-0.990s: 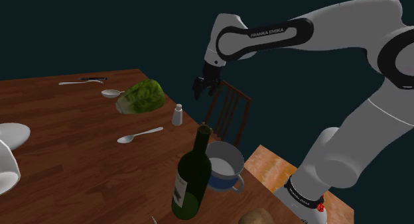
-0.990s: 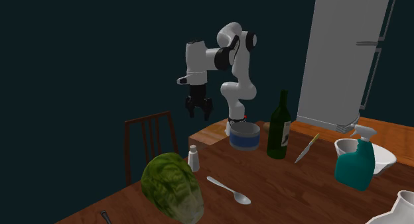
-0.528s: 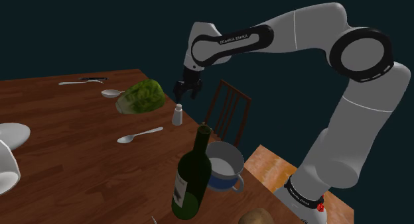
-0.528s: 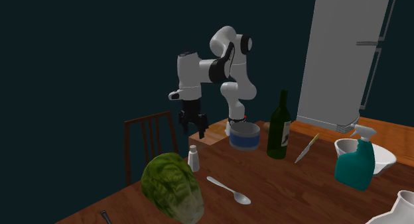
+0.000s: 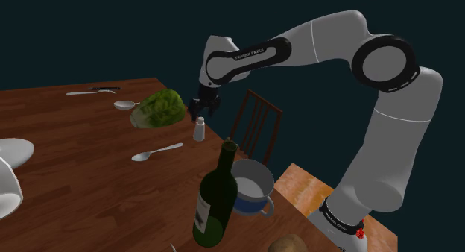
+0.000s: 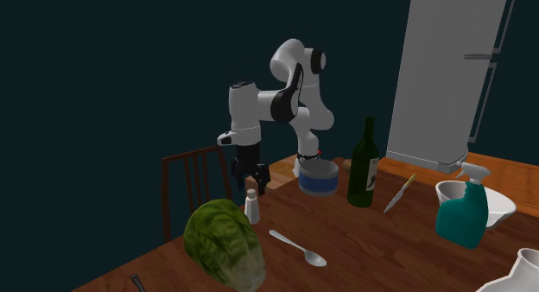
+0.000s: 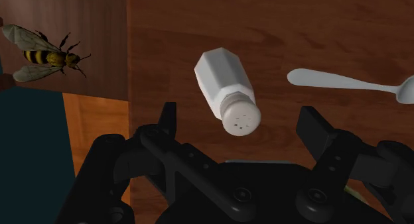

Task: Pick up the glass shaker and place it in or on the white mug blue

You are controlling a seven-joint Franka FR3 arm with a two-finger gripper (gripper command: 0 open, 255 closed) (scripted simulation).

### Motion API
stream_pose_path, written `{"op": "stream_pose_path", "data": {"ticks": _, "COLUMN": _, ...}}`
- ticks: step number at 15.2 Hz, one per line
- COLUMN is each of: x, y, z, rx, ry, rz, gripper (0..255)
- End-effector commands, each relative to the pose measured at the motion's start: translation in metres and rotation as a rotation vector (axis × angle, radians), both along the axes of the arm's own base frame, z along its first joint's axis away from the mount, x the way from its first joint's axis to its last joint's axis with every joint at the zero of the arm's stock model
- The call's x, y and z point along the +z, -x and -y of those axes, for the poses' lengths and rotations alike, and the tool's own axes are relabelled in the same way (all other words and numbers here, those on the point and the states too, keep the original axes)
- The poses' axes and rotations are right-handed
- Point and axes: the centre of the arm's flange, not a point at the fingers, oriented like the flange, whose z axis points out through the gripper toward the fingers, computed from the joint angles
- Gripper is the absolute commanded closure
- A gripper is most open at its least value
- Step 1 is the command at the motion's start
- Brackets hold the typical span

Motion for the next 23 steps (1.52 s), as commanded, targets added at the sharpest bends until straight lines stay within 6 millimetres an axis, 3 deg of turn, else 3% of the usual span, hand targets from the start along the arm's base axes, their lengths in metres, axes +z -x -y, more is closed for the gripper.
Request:
{"op": "stream_pose_path", "data": {"ticks": 1, "x": -0.013, "y": 0.000, "z": -0.001, "rx": 0.000, "ry": 0.000, "rz": 0.000, "gripper": 0}}
{"op": "stream_pose_path", "data": {"ticks": 9, "x": -0.013, "y": 0.000, "z": -0.001, "rx": 0.000, "ry": 0.000, "rz": 0.000, "gripper": 0}}
{"op": "stream_pose_path", "data": {"ticks": 10, "x": -0.013, "y": 0.000, "z": -0.001, "rx": 0.000, "ry": 0.000, "rz": 0.000, "gripper": 255}}
{"op": "stream_pose_path", "data": {"ticks": 19, "x": -0.013, "y": 0.000, "z": -0.001, "rx": 0.000, "ry": 0.000, "rz": 0.000, "gripper": 255}}
{"op": "stream_pose_path", "data": {"ticks": 23, "x": 0.008, "y": 0.000, "z": -0.001, "rx": 0.000, "ry": 0.000, "rz": 0.000, "gripper": 255}}
